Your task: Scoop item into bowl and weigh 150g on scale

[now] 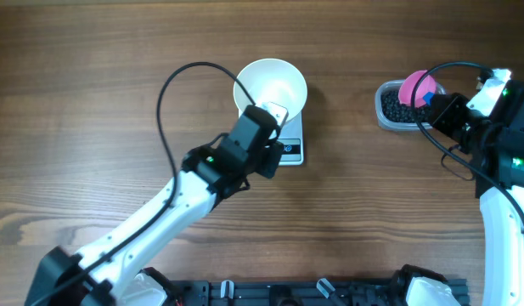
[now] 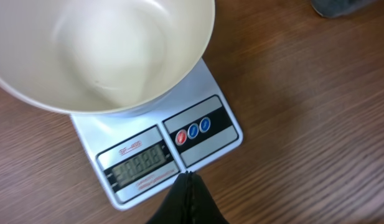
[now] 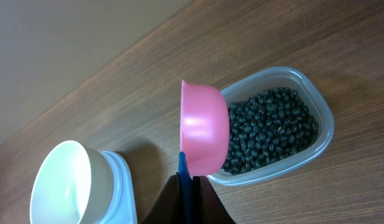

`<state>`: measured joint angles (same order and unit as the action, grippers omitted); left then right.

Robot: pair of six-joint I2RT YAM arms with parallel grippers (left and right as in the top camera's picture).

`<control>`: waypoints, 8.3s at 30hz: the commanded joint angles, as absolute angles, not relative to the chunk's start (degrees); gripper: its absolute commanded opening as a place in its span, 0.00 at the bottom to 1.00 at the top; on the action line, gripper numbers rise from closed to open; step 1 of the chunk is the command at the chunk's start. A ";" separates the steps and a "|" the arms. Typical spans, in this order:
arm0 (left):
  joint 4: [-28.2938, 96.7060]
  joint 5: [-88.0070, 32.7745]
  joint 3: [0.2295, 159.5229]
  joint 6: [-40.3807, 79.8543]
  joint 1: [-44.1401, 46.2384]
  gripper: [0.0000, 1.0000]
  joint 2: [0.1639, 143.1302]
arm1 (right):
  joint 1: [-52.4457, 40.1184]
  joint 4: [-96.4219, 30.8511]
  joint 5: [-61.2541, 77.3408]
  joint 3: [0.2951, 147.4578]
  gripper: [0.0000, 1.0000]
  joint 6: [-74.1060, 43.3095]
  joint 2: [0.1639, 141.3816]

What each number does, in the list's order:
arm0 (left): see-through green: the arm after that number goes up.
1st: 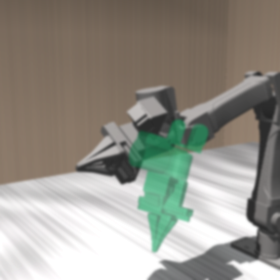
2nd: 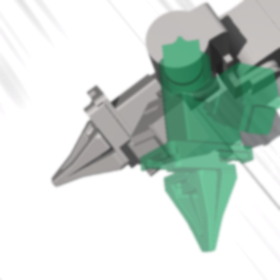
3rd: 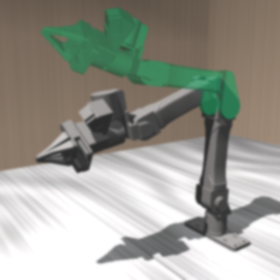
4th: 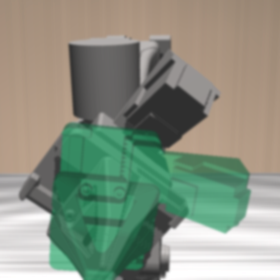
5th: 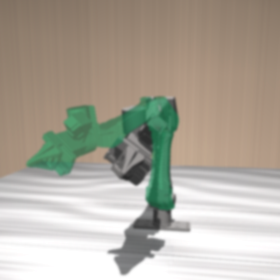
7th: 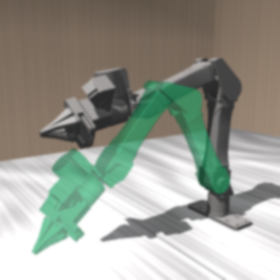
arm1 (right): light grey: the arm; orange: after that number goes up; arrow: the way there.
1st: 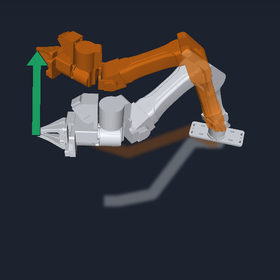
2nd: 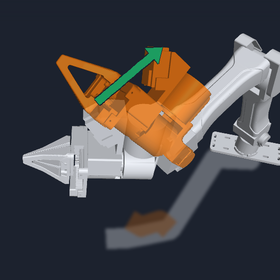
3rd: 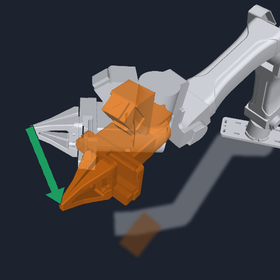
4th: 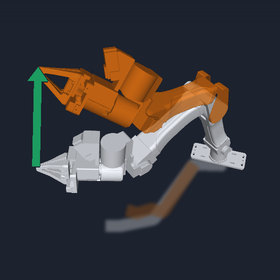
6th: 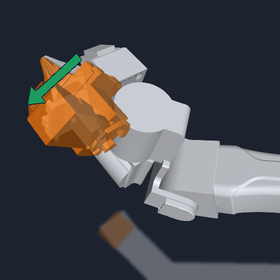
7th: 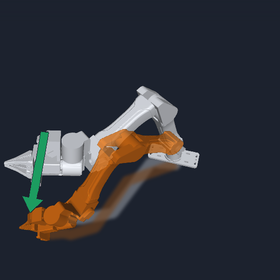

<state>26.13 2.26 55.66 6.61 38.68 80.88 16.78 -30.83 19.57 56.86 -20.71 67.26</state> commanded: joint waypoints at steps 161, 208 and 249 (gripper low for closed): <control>36.71 -28.49 55.40 -31.09 9.89 1.00 78.54 | 16.95 -76.38 8.38 107.87 0.04 10.50 101.73; 36.71 -28.47 55.40 -31.09 9.89 1.00 78.54 | 8.27 -70.57 10.15 99.07 0.04 11.60 115.31; 36.71 -28.47 55.40 -31.09 9.89 1.00 78.54 | 30.13 -85.12 52.47 101.75 0.04 27.00 115.28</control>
<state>36.73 -27.35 55.64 -30.79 10.04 78.46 32.84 -83.05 47.86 99.46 23.20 114.34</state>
